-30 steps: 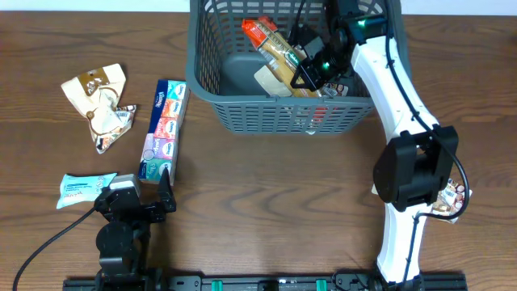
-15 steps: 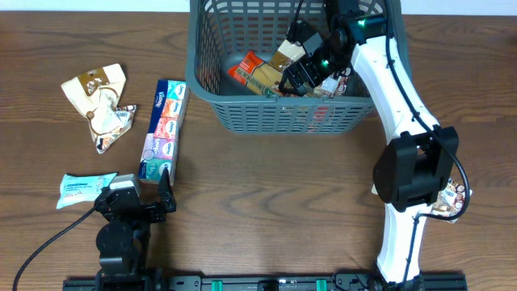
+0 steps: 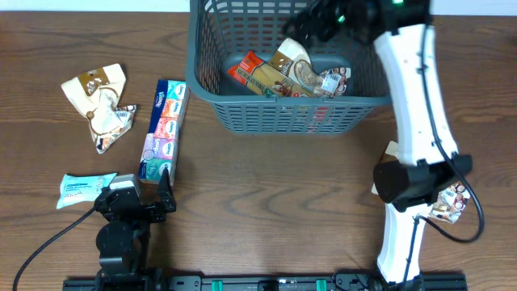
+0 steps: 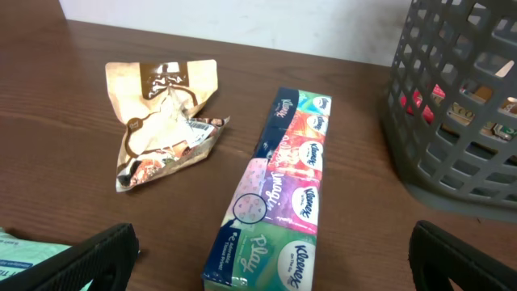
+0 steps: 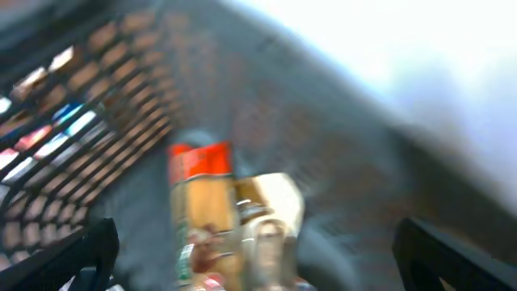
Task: Pack container
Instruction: 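Lower the pasta packet into the basket and open the right gripper, then move the right gripper back to the remaining PaniRee pouch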
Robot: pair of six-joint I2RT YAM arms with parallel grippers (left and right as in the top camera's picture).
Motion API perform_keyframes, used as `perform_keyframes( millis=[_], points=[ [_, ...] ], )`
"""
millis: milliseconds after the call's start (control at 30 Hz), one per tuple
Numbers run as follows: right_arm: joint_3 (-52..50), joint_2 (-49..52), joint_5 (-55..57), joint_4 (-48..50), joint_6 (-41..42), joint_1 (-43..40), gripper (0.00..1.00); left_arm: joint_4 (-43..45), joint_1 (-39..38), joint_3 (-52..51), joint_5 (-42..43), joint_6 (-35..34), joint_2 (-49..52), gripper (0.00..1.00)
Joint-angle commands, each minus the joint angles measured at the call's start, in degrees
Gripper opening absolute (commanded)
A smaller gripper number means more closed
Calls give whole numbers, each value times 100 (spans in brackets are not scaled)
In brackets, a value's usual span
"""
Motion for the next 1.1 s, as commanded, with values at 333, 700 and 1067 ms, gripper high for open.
perform_keyframes(
  millis=[333, 700, 1067],
  points=[
    [1646, -1357, 3416, -1899, 892, -1360, 99, -72, 35, -114, -2, 33, -33, 99],
    [1102, -1434, 2968, -2643, 2549, -1915, 99, -72, 35, -114, -4, 33, -35, 99],
    [-1478, -1508, 3386, -2618, 3357, -2055, 99, -72, 35, -114, -2, 33, -35, 99]
  ],
)
